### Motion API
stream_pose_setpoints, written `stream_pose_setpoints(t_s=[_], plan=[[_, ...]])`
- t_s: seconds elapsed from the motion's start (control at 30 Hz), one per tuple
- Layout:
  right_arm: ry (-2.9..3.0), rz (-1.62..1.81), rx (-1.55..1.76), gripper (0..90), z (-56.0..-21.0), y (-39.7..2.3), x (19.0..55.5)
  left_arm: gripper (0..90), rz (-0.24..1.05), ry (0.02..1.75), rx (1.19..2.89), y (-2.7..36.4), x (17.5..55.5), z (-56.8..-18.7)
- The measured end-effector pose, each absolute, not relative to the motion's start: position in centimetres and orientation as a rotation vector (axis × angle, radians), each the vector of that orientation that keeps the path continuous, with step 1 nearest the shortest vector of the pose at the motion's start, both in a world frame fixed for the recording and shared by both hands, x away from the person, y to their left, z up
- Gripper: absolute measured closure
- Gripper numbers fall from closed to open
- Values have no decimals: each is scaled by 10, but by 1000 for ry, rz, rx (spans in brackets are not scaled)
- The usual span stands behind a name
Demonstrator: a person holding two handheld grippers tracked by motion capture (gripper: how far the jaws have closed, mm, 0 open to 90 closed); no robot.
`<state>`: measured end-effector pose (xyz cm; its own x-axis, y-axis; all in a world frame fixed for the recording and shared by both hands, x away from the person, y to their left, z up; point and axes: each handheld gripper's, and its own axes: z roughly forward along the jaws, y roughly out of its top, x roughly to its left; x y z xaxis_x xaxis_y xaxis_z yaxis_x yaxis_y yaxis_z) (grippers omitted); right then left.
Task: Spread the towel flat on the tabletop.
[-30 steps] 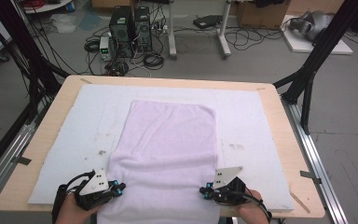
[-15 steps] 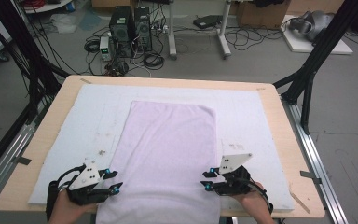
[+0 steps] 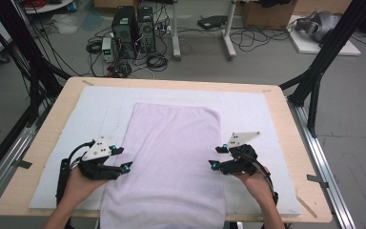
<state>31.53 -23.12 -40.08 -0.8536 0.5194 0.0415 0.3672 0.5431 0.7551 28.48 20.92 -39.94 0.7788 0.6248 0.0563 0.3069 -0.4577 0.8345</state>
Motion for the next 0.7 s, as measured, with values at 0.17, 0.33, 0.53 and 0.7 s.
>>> stream_pose_setpoints(t_s=[0.17, 0.33, 0.53, 0.7], plan=[[2576, 1216, 787, 338, -396, -231, 339, 398, 426, 737, 2054, 210, 306, -397], [2555, 1227, 802, 317, -394, -232, 354, 396, 393, 773, 2033, 210, 322, -397], [2518, 1250, 809, 311, -389, -235, 362, 388, 375, 816, 2003, 217, 334, -390], [2515, 1234, 811, 306, -384, -236, 365, 384, 400, 821, 1983, 221, 341, -381]])
